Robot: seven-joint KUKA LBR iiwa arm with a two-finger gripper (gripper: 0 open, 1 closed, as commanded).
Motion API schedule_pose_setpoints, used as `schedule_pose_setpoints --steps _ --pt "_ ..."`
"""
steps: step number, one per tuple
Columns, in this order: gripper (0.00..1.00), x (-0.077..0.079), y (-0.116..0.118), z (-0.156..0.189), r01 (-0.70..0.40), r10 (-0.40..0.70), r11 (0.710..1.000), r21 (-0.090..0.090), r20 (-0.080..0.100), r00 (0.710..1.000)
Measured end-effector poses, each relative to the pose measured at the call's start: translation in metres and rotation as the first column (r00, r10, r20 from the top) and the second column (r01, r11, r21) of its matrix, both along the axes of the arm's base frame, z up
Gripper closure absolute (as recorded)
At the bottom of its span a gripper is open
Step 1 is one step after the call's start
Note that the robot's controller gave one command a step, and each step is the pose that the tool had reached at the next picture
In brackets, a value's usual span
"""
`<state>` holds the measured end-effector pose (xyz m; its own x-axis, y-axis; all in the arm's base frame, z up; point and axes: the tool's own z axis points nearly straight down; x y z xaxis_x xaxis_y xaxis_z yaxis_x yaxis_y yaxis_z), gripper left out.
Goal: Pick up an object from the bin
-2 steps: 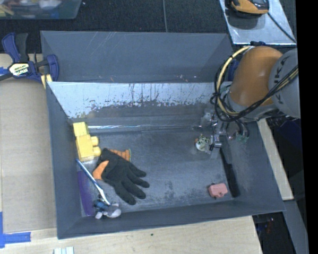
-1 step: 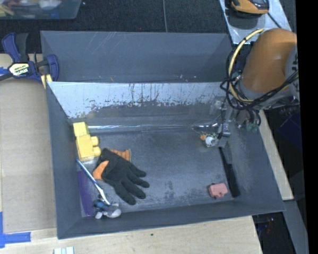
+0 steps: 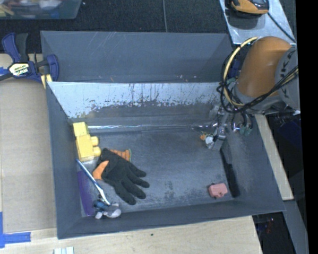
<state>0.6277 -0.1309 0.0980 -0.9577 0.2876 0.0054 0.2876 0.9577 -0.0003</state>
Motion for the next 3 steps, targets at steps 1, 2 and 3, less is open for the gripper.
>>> schedule_pose_setpoints --steps 1,2,3 --pt "0.0 -0.021 -0.014 -0.022 0.264 -0.264 0.964 0.016 0.037 0.964" --pt "1.0 -0.009 -0.025 -0.025 0.066 -0.066 0.998 0.002 0.011 0.998" --pt "1.0 -0.009 -0.025 -0.025 0.066 -0.066 0.998 0.002 0.011 0.998"
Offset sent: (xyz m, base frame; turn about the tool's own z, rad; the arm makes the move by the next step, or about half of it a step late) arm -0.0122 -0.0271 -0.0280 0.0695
